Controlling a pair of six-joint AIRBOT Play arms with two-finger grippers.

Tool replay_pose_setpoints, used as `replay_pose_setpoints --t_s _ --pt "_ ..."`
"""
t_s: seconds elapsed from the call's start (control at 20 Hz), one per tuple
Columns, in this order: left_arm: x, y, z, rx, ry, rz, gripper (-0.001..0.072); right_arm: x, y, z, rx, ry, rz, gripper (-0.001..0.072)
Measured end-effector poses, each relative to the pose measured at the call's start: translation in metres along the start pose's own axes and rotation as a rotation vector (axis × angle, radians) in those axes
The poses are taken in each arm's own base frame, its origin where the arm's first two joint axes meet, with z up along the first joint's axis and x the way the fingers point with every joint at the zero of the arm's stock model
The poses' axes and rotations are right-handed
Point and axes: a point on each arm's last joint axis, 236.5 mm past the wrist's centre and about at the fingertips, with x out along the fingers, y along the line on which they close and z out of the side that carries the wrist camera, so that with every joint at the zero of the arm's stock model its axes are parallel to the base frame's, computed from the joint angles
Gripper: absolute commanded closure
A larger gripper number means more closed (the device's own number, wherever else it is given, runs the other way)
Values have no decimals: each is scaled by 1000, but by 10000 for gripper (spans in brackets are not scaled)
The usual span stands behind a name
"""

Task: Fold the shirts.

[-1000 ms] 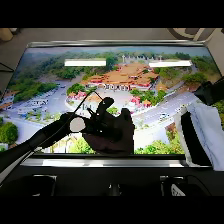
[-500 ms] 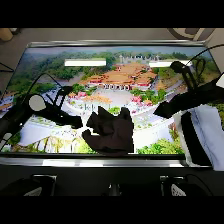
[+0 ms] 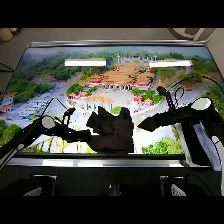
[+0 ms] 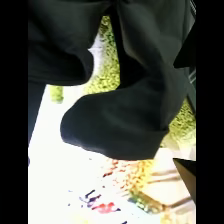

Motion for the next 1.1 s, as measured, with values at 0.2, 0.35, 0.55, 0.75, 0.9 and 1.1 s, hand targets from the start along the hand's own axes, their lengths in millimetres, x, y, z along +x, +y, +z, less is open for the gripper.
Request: replay_pose_setpoints --t_s 0.2,0.35,0.55,0.75,0.9,1.1 --pt "9 -5 20 -54 -84 -38 616 11 1 0 6 -49 40 3" --pt "10 -7 30 -71 -126 -50 676 18 4 7 12 -101 76 14" --pt "10 -7 35 -71 -146 -55 676 39 21 10 -43 -100 116 60" --pt "4 -12 39 -58 -162 -64 678 63 39 16 -125 -98 104 687" --pt "-34 -34 60 32 -255 -100 678 46 45 45 -187 -174 66 687" --pt "-190 -76 120 218 -653 -102 679 -76 64 135 -391 -479 -132 688"
